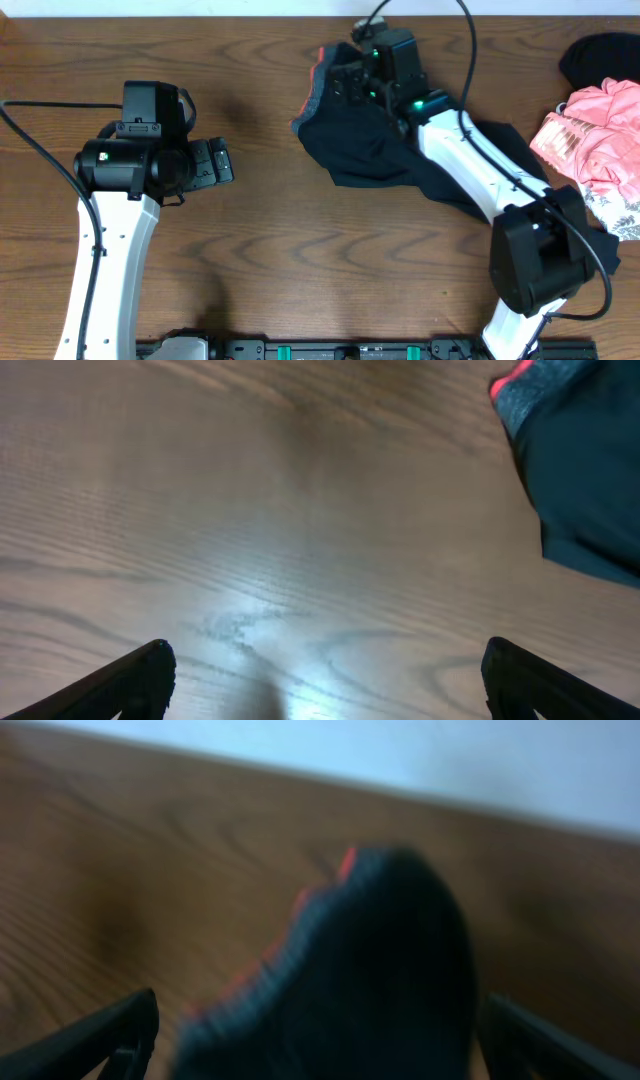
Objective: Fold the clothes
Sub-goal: 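Drag the black leggings with the right gripper toward the table center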
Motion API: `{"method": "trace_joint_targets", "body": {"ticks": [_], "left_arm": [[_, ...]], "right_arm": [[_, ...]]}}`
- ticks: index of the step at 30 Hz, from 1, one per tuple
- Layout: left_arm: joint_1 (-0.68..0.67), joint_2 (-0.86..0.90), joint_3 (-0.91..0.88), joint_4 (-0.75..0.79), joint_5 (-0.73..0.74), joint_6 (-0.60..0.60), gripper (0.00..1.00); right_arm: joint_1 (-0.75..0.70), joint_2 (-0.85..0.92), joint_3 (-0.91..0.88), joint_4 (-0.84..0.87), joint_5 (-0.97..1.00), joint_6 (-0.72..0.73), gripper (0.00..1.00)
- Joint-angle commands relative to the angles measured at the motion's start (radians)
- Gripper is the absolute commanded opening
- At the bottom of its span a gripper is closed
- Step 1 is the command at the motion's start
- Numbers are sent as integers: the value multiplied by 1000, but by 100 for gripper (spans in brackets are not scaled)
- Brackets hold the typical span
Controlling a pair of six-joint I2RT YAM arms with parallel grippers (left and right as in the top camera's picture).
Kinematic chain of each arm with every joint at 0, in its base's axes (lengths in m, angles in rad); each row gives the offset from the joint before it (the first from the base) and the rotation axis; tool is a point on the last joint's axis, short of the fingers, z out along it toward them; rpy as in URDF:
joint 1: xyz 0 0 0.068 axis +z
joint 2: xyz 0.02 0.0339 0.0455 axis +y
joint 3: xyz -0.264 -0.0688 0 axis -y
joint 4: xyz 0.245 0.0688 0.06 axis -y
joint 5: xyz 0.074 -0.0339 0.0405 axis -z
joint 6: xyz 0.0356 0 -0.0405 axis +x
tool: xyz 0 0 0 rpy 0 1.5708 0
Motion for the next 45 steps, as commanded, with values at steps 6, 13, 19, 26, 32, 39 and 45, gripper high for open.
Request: {"method": "trace_joint_targets", "body": {"ticks": [6,13,19,26,32,39,45], "left_arm": [[-1,0,22,46,1,6,98],[-1,22,22,72,24,6,98],[-1,63,22,71,27,5,98],[-1,102,22,71,26,5,98],[-1,104,22,74,26,5,98],[-2,104,22,75,27,5,98],[-10,104,22,75,26,5,98]], "right_arm": [[-14,-174,9,-450,101,-127,99],[-24,-153,5,-760,137,-156,97],[-27,-65,5,-734,143,-163,85],[-30,108,5,-618,168,-169,92],[-37,182,5,-583,214,-102,23],[-159,137,9,-574,375,196,3],[-330,129,9,-628,196,341,20]]}}
